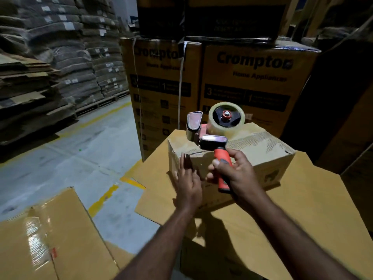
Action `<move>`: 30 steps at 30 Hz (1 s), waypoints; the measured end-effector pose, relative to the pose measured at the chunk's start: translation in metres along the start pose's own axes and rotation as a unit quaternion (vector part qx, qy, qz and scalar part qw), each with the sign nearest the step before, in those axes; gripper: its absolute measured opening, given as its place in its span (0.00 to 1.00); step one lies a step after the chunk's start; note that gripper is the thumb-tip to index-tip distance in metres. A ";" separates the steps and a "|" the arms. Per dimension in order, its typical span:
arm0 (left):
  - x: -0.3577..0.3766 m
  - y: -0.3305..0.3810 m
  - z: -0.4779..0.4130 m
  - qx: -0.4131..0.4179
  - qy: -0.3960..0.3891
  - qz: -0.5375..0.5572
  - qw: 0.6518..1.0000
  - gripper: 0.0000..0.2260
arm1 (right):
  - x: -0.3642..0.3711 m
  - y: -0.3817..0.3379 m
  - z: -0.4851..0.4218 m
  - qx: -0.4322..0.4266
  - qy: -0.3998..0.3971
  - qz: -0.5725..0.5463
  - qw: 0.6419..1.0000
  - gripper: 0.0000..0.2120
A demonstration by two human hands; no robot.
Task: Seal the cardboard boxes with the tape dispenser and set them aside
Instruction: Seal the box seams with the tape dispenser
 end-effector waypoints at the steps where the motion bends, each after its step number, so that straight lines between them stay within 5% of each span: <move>1: 0.000 0.001 0.002 -0.011 -0.006 0.005 1.000 0.24 | 0.006 0.006 -0.012 0.003 -0.004 -0.019 1.000 0.23; 3: -0.002 0.002 0.003 -0.026 -0.014 0.009 1.000 0.30 | 0.014 0.019 -0.032 0.004 -0.005 -0.038 0.999 0.20; 10: -0.027 -0.002 -0.037 -0.026 -0.031 -0.011 0.999 0.25 | 0.002 0.061 -0.055 -0.012 0.056 -0.047 0.997 0.19; 13: -0.013 -0.012 -0.068 -0.091 -0.100 -0.025 0.991 0.29 | 0.000 0.060 -0.059 -0.025 0.066 -0.035 0.997 0.18; 20: -0.009 -0.035 -0.071 -0.184 -0.084 0.052 0.978 0.35 | 0.011 0.061 -0.069 -0.015 0.021 0.051 0.998 0.22; 25: -0.017 -0.057 -0.109 -0.179 -0.160 -0.092 0.966 0.30 | 0.013 0.063 -0.075 -0.010 0.013 0.079 0.997 0.22; 30: -0.039 -0.054 -0.134 -0.200 -0.041 -0.074 0.976 0.34 | 0.004 0.065 -0.069 0.015 0.012 0.025 0.999 0.21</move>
Point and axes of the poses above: each hand's wrist, its own z-axis away from the middle knuckle, its own x-axis out of the palm, y = z × x, the point moved 6 cm from there along -z, towards the middle knuckle, and after that the axes turned 12 degrees about -z, right-handed, at the moved point
